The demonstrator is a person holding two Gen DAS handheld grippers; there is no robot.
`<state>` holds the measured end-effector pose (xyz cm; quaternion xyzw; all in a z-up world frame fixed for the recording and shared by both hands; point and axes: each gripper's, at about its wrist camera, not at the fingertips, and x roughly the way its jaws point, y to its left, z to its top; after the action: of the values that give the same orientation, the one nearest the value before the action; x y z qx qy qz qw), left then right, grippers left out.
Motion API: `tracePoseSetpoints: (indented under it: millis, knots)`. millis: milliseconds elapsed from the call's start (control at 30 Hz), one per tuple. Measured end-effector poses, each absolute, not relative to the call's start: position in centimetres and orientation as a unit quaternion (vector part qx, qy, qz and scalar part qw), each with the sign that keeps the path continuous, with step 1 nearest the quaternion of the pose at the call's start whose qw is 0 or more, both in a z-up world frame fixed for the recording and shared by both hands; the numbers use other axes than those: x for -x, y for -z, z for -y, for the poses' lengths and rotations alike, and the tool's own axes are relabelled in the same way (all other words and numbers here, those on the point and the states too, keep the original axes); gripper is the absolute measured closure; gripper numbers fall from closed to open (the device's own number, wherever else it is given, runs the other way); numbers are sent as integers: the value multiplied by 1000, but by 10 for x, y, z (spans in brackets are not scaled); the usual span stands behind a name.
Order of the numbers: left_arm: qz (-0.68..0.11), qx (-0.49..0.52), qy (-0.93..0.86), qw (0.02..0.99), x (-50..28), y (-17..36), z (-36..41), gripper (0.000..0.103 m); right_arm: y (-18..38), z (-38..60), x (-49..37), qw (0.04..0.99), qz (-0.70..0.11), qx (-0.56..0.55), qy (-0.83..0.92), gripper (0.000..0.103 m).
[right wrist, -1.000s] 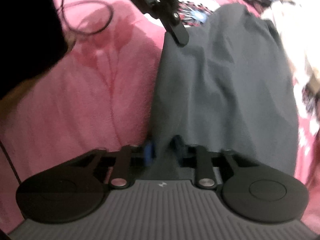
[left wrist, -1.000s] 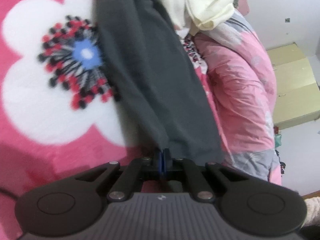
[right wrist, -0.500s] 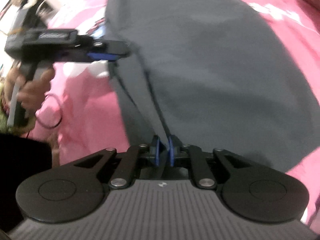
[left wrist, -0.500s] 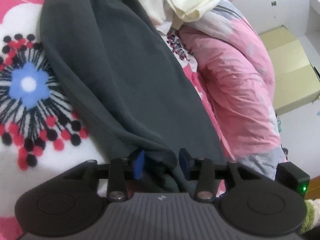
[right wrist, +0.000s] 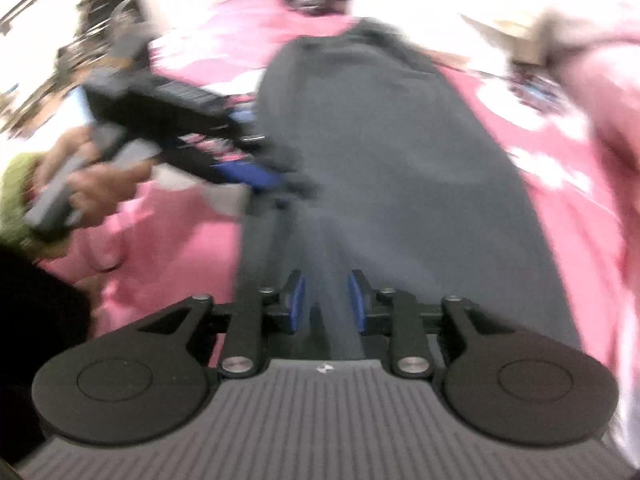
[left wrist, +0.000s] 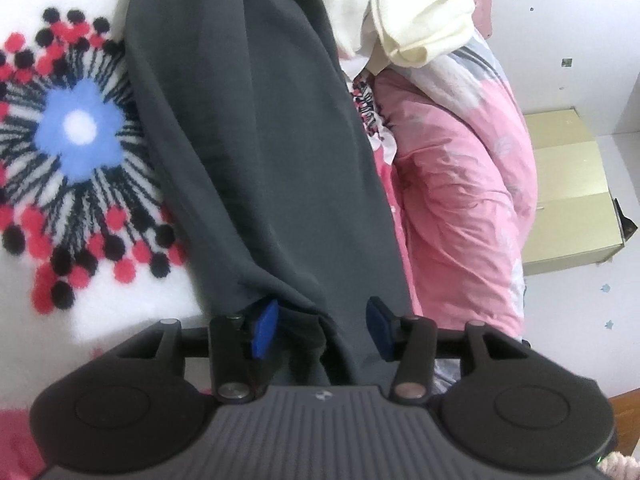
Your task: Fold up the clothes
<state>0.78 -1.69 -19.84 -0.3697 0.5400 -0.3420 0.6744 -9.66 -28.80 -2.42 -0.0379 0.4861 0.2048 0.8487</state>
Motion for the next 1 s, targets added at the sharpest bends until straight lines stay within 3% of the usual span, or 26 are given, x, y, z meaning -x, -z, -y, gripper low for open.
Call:
tracePoseSetpoints:
  millis: [300, 633, 667, 733, 767, 1000]
  knots:
    - [-531, 339, 356, 690, -2, 191, 18, 54, 69, 260, 86, 796, -563, 33, -221, 74]
    - [-523, 338, 359, 695, 0, 190, 21, 54, 69, 255, 91, 782, -579, -4, -233, 73]
    - [-522, 336, 359, 697, 0, 189, 22, 54, 70, 252, 92, 781, -578, 7, -236, 74]
    - [-517, 329, 361, 703, 2, 186, 23, 54, 71, 248, 95, 782, -574, 26, -243, 97]
    - [-512, 324, 363, 708, 3, 183, 23, 54, 67, 250, 97, 787, -565, 28, -245, 102]
    - [-476, 307, 358, 742, 11, 163, 8, 54, 41, 287, 91, 825, -530, -15, -198, 103]
